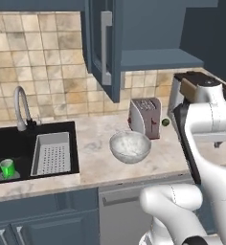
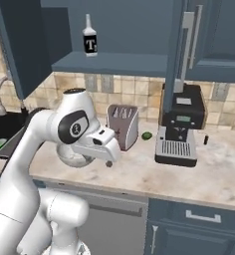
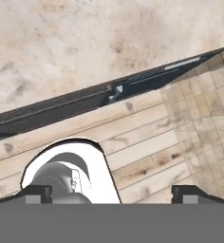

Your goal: Pick the mug and place it in the sink. Pick the bowl and place it in the open cabinet and then close the cabinet.

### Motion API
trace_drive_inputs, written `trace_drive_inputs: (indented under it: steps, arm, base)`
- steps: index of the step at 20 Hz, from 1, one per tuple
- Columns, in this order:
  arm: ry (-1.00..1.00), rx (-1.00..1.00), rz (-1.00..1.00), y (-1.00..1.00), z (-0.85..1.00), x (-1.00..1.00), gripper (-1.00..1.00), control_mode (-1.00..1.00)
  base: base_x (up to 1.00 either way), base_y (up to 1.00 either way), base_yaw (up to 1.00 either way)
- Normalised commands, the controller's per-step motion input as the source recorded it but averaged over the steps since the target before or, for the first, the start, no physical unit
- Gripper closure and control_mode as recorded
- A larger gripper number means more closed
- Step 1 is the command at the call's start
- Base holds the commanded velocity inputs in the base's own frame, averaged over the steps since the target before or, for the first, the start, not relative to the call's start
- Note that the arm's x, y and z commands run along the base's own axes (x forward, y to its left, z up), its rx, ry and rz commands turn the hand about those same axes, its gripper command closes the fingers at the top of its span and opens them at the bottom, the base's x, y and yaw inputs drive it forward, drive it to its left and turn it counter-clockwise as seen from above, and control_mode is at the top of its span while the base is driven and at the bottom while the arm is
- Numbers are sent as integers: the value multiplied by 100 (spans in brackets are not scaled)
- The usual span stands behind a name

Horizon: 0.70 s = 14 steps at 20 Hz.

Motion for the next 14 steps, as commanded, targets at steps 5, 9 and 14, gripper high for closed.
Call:
trace_drive_inputs:
  steps: [5,9,14]
  arm:
    - [0,0,0,0,0,0,-100,100]
    - [0,0,0,0,0,0,-100,100]
    - [0,0,0,0,0,0,-100,100]
  base:
    - [85,-7,5]
    - [46,-19,2]
    - [36,-6,1]
